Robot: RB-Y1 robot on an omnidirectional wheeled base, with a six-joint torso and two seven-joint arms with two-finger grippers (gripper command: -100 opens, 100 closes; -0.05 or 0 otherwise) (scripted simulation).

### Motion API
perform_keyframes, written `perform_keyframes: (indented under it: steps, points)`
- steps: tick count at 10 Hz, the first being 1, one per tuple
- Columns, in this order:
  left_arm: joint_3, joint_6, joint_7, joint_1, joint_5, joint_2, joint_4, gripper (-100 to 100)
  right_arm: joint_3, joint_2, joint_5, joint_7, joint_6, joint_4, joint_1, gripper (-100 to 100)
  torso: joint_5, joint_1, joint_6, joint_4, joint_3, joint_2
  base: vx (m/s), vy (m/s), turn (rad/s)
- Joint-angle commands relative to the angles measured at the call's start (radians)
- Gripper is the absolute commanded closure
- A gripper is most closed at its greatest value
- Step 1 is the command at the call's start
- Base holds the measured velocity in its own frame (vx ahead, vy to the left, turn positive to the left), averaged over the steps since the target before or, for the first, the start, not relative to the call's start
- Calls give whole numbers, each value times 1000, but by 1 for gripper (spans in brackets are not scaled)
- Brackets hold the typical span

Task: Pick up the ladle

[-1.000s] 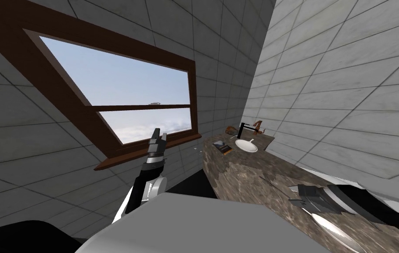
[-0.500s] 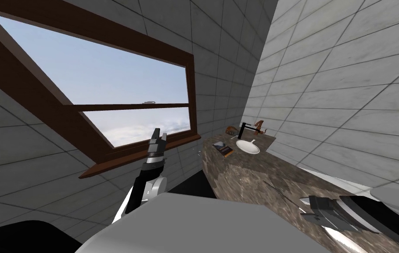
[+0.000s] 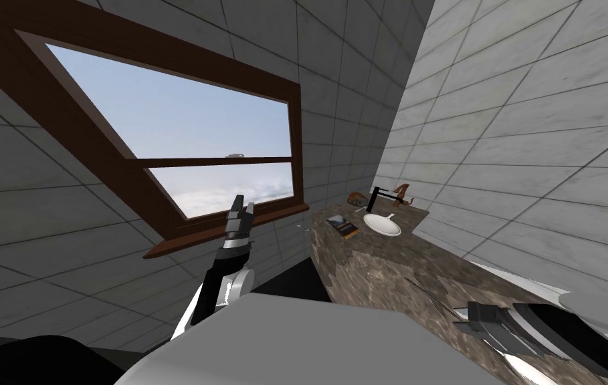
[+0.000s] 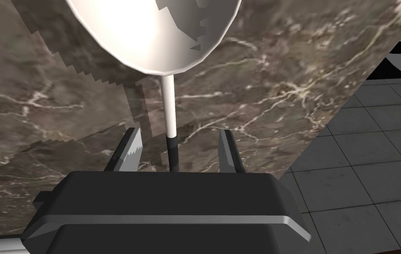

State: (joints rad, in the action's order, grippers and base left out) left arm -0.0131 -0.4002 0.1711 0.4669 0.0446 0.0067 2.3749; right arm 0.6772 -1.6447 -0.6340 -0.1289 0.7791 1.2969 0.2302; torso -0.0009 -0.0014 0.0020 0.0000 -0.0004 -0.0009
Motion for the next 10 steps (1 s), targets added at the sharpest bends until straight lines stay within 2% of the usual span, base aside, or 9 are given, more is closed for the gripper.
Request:
perform_keyframes:
  steps: [1, 4, 5, 6, 8, 9, 10]
  points:
    - [0, 0, 0, 0, 0, 0, 0, 0, 0, 0, 0, 0, 0, 0, 0, 100, 0, 0, 0, 0, 0, 0, 0, 0, 0]
    - [0, 0, 0, 0, 0, 0, 0, 0, 0, 0, 0, -1, -1, 0, 0, 100, 0, 0, 0, 0, -1, -1, 0, 0, 0]
    - [0, 0, 0, 0, 0, 0, 0, 0, 0, 0, 0, -1, -1, -1, 0, 0, 0, 0, 0, 0, -1, -1, 0, 0, 0]
    - [0, 0, 0, 0, 0, 0, 0, 0, -6, -17, 5, 11, 33, -9, -7, 100, 0, 0, 0, 0, -1, -1, 35, 9, -185]
    - [0, 0, 0, 0, 0, 0, 0, 0, -12, -35, 11, 21, 59, -13, -10, 100, 0, 1, 0, -1, -2, -3, 45, 16, -114]
    - [0, 0, 0, 0, 0, 0, 0, 0, -9, -28, 7, 15, 44, -10, -8, 100, 1, 2, 0, -1, -2, -3, 16, 7, -21]
    - [0, 0, 0, 0, 0, 0, 0, 0, -9, -29, 7, 16, 48, -10, -9, 0, 0, 1, -1, -1, -1, -2, 0, 0, 0]
